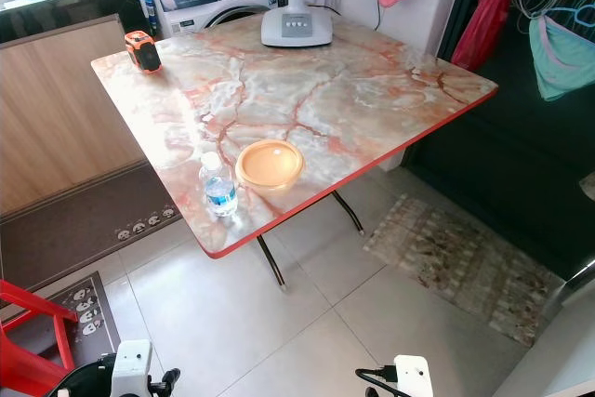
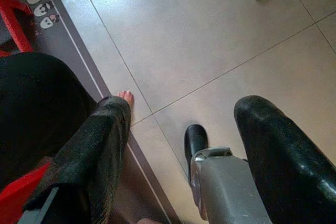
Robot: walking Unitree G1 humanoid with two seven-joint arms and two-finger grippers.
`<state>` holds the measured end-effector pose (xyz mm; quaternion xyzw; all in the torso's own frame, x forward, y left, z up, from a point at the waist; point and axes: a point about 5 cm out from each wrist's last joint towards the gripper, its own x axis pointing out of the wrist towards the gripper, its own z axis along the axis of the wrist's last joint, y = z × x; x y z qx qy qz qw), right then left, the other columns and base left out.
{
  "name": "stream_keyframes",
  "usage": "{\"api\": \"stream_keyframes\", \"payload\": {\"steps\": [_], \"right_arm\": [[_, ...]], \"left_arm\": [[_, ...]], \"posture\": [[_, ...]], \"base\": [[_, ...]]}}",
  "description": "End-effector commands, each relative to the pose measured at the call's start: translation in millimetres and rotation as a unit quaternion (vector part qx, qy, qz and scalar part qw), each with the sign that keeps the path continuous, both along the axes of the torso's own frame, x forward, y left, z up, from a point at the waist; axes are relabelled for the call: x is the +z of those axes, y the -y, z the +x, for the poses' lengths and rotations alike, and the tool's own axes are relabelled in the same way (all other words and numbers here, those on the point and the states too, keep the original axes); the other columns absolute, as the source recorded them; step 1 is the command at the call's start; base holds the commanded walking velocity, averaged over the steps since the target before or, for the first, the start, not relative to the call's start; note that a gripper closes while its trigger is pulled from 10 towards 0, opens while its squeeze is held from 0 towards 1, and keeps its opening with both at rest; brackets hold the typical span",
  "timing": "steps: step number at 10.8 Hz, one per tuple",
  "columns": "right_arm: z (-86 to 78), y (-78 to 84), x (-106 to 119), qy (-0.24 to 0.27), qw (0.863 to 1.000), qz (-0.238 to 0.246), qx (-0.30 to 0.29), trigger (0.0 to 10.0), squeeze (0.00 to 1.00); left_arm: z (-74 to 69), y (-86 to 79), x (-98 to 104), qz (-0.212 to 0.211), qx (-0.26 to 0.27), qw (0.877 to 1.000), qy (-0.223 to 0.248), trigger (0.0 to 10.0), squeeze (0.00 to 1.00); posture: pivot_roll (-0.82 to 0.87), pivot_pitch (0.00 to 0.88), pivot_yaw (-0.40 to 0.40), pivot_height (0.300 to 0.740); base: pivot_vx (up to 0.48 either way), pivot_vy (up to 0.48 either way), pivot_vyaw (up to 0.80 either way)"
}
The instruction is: Restocking fridge
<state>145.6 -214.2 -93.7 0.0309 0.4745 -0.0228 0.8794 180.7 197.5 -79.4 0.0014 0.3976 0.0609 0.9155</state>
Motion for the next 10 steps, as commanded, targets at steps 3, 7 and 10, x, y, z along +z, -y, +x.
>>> {"api": "stream_keyframes", "payload": {"steps": [3,7,10], "right_arm": [[60.3,-16.3,22.6,0.048,0.994,0.056,-0.076,10.0,0.0],[61.0,-16.3,23.0,0.052,0.994,0.053,-0.08,10.0,0.0],[61.3,-17.2,22.9,0.048,0.994,0.055,-0.075,10.0,0.0]], "left_arm": [[-2.7,-24.1,-0.6,-0.005,0.042,0.998,-0.05,10.0,0.0],[-2.5,-24.8,-0.3,-0.004,0.042,0.998,-0.05,10.0,0.0],[-2.7,-25.6,-0.3,-0.004,0.043,0.998,-0.053,10.0,0.0]], "posture": [[0.01,0.0,-0.043,0.74],[0.02,0.0,-0.04,0.74],[0.02,0.0,-0.039,0.74]], "base": [[0.0,0.0,0.0],[0.0,0.0,0.0],[0.0,0.0,0.0]]}}
